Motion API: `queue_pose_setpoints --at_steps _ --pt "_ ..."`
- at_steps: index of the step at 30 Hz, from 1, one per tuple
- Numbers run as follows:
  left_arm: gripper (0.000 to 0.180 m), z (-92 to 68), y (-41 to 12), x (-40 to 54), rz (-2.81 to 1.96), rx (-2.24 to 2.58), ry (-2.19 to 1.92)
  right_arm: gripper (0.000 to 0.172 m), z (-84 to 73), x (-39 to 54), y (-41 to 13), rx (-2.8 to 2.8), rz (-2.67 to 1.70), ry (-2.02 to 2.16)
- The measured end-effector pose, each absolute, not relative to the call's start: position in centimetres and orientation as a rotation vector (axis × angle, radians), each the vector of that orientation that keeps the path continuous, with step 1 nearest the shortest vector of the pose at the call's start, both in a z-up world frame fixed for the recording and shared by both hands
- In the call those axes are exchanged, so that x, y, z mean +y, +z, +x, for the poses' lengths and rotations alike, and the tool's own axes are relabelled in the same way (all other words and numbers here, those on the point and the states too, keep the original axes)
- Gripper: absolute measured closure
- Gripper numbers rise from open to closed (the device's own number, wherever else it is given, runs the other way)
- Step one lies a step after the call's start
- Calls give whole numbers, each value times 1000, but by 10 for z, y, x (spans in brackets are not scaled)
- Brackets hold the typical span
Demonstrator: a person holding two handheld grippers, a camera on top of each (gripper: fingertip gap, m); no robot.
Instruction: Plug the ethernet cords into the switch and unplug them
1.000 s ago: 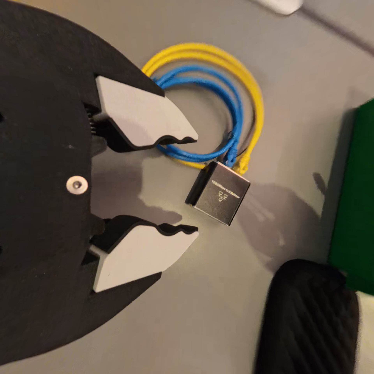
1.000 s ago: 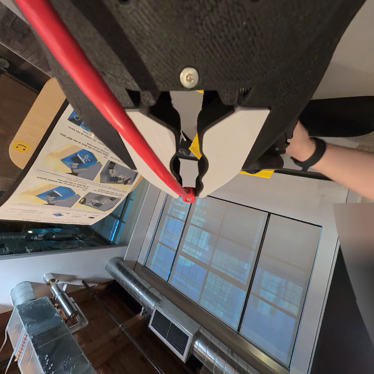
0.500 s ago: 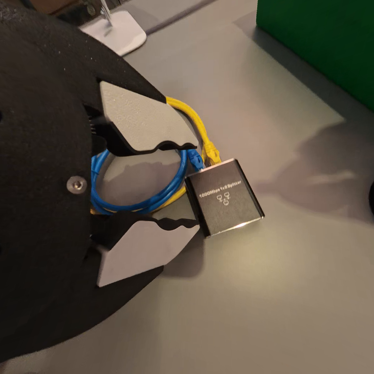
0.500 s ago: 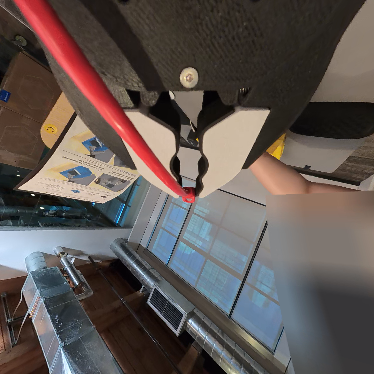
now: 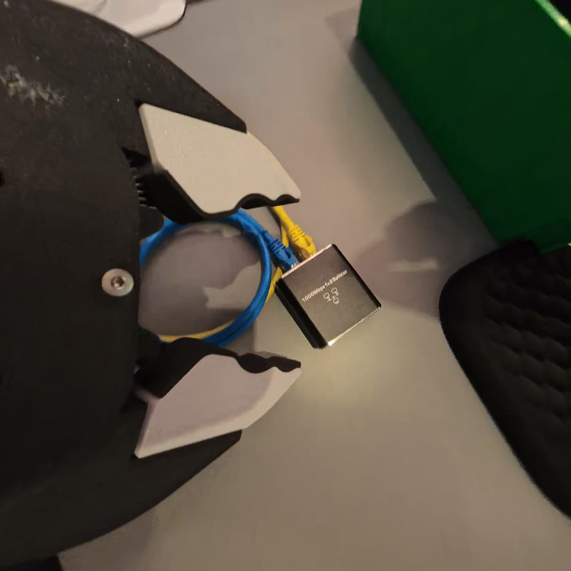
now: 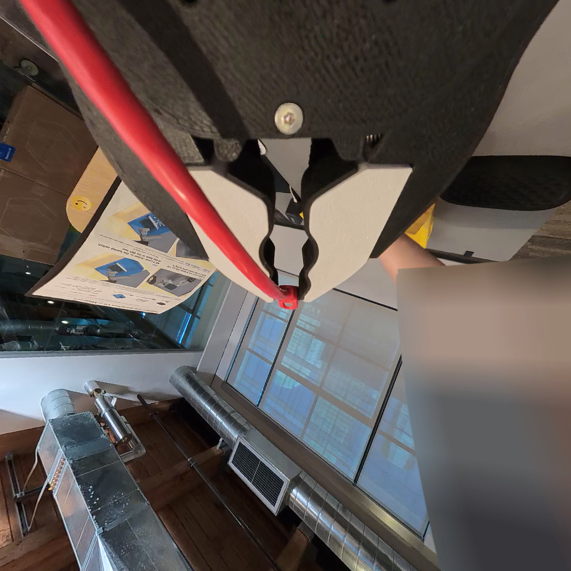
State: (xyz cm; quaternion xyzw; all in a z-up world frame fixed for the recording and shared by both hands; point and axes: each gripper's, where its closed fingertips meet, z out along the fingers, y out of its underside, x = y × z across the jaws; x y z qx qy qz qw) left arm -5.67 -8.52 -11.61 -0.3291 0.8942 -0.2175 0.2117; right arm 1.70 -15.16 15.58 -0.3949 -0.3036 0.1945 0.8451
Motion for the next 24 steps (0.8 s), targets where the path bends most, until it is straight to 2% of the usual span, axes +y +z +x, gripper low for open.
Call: queue_pose_setpoints --at_steps 11,12,14,24 --pt "110 -39 -142 -104 -479 2909 -716 158 34 -155 152 -617 -862 390" --pt "110 -42 -147 -105 -440 2937 -704 158 33 -154 151 -620 -866 390" --pt "97 -47 -159 -106 -359 2980 -664 158 31 -152 149 -632 -879 401" --pt "108 -45 -160 -107 -330 2977 -773 158 23 -136 136 -661 -952 402"
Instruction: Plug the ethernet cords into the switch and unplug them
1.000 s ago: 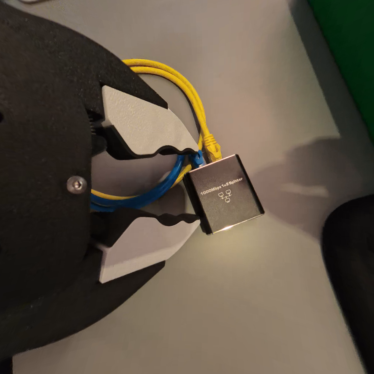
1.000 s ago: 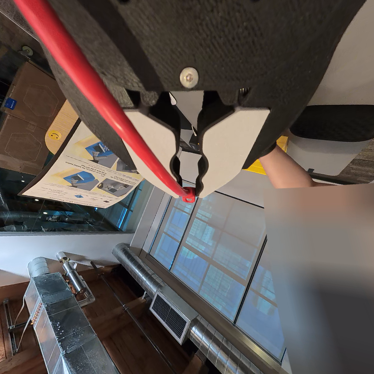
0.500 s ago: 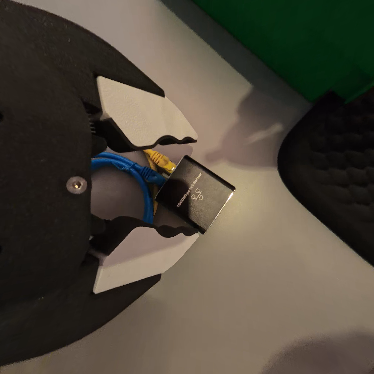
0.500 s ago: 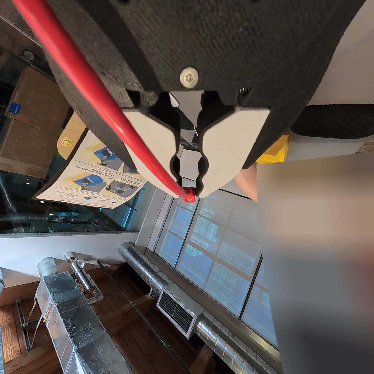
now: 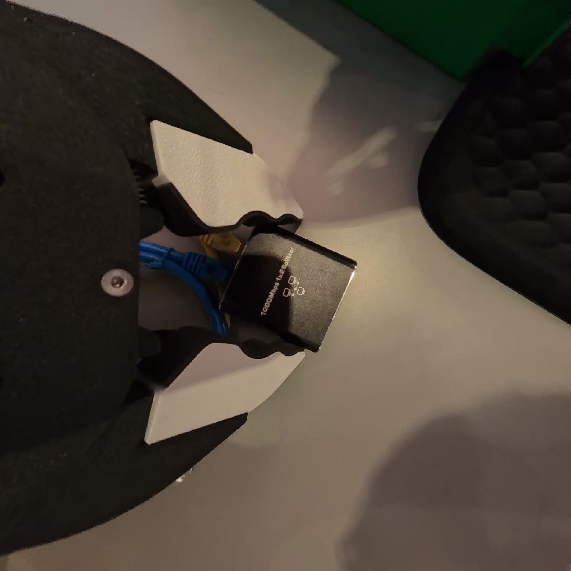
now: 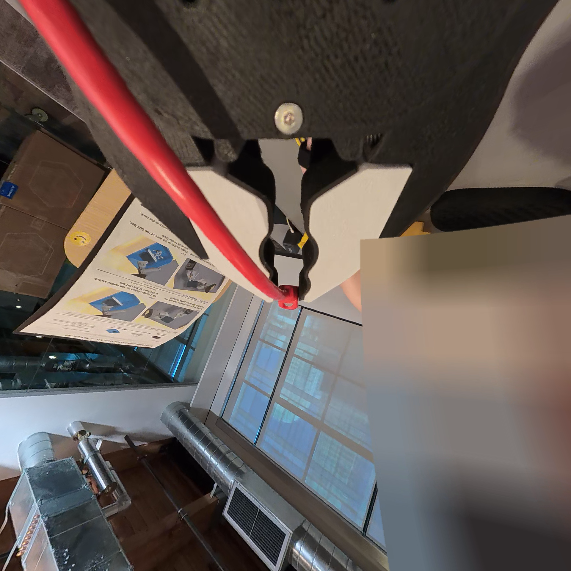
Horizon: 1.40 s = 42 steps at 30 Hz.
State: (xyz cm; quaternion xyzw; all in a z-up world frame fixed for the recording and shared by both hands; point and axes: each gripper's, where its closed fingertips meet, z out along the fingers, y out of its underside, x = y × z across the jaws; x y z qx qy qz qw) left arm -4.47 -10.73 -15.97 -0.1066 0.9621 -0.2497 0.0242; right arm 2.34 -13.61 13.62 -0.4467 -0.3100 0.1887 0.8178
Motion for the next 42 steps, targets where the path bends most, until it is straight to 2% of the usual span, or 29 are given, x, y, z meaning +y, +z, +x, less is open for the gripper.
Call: queue_pose_setpoints --at_steps 6,18,24,35,42 --pt "111 -53 -144 -104 -554 2970 -842 158 24 -141 139 -660 -932 402" --pt "113 -63 -34 -77 -939 2370 -1031 159 27 -133 138 -602 -908 474" --pt "114 -75 -5 -66 -1101 2072 -1063 159 -1 -118 124 -671 -965 513" --pt "114 -88 20 -74 -1233 1772 -1154 158 -59 -110 94 -878 -1062 608" --pt "114 -98 -5 -69 -1331 1727 -1182 158 -76 -95 71 -918 -1128 637"
